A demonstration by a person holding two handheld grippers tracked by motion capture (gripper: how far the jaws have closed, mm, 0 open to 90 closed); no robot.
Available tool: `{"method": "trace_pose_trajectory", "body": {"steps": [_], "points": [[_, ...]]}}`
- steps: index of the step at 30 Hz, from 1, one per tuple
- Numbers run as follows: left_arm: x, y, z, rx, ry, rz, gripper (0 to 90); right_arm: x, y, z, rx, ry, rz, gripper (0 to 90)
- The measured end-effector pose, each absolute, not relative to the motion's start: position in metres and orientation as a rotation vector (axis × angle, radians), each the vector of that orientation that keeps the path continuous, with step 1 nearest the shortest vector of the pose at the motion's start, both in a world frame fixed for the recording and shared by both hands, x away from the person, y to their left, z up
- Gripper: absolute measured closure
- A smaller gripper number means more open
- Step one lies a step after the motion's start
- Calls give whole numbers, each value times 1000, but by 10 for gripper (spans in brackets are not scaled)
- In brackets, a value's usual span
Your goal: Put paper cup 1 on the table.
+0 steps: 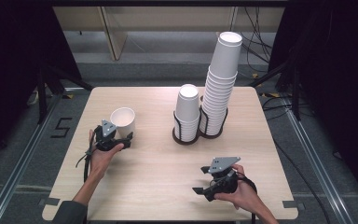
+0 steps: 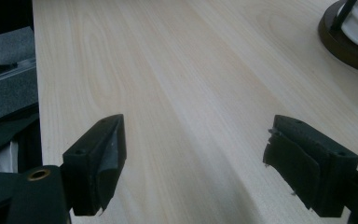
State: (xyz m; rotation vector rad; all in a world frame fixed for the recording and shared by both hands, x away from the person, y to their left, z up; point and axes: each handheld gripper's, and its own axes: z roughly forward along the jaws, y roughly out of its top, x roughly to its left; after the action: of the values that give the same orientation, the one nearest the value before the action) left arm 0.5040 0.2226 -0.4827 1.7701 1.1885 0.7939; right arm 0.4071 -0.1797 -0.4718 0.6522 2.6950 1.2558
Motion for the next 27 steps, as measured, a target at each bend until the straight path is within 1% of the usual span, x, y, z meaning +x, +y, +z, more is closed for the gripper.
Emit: {"method": "trace_pose_trajectory", "body": {"steps": [7, 13, 19, 27], "points": [[462, 220, -467, 1722, 1167, 783, 146, 407, -182, -471, 673, 2679, 1264, 203], [427, 217, -458, 1669, 1142, 720, 146, 407, -183, -470, 681, 2669, 1281, 203], [397, 214, -467, 1616, 1138, 666, 146, 408, -187, -469, 684, 2646, 1287, 203], [369, 204, -482, 1648, 1097, 627, 146, 409, -190, -468, 718, 2626, 1294, 204]]}}
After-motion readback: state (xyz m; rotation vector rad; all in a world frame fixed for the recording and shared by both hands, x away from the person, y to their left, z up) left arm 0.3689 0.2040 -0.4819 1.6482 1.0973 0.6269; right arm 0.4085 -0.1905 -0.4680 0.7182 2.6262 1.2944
